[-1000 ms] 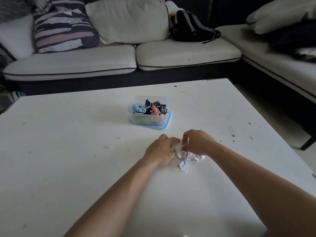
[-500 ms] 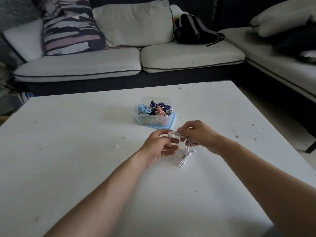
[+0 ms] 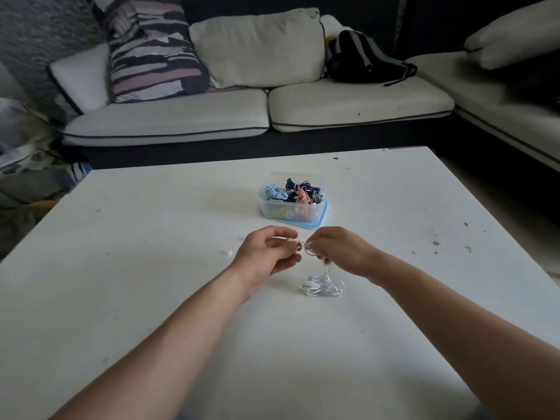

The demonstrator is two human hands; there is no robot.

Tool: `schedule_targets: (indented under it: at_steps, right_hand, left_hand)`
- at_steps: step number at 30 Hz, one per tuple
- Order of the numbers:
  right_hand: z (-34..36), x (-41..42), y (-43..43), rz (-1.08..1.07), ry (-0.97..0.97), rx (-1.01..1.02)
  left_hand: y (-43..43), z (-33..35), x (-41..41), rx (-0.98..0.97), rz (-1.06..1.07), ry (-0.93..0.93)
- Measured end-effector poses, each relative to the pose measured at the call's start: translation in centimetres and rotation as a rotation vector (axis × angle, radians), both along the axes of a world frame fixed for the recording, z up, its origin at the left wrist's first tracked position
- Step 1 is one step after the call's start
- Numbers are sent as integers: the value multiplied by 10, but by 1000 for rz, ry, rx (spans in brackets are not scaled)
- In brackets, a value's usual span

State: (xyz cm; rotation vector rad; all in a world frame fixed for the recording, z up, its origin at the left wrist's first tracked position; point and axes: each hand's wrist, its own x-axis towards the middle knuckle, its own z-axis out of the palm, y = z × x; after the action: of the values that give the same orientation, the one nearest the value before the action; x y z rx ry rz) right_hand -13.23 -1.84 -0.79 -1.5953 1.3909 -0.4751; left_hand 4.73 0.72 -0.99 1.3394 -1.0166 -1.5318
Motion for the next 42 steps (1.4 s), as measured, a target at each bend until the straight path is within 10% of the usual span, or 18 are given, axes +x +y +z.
schedule_targets:
  at_steps: [10,23,30,42]
  right_hand:
    - [0,-20,-15,-30,-1,7]
    - [-37,-37,-37,-99,553,-128]
    - [11,10,-7,-27,-389,-29]
    - [4,13,-8,-156,-406,-114]
  left_hand:
    - [-10,13,6,4,14,129]
    - [-12,20,6,23,-91,212]
    - [-16,10,4,36,-54,257]
    - [-21,7,10,19,91,103]
